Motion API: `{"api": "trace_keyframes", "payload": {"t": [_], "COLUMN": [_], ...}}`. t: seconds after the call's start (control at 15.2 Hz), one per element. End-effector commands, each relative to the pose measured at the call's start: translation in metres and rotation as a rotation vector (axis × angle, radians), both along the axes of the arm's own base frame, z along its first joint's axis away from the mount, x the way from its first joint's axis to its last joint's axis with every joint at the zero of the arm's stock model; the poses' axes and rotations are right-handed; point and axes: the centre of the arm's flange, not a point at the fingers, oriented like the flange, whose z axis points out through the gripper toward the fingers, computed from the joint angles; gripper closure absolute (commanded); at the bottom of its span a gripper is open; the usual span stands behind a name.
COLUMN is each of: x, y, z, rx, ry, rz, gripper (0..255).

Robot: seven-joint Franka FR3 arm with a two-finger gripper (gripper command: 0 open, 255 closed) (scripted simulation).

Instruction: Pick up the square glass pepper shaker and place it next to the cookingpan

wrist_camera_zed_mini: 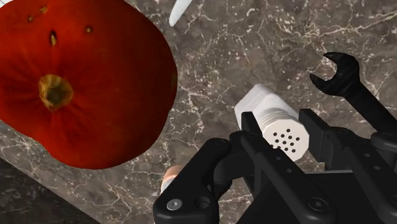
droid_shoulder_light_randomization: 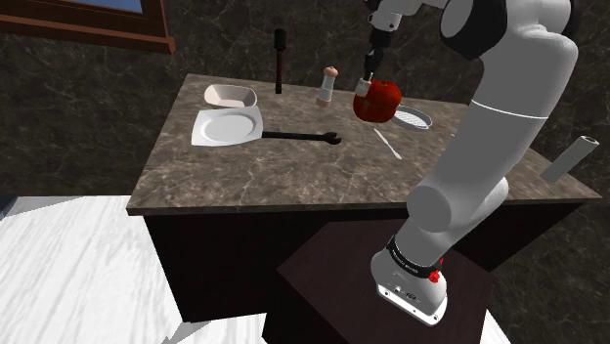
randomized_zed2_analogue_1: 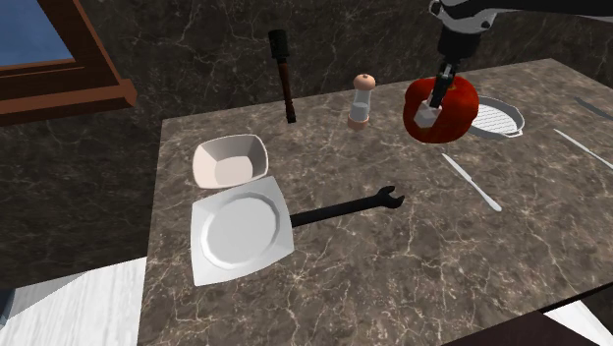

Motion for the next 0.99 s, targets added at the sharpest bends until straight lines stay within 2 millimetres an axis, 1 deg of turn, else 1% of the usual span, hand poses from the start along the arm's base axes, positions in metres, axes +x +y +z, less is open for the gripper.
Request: {"api": "trace_keyframes", "payload": {"t": [0.0,0.92], "x": [-0.017,-0.139], "y": [-0.017,-0.155], "z": [0.001,0.001], "rx": [0.000,0.000], "ry": [0.000,0.000], "rz": [0.001,0.001], "gripper": [255,255]}}
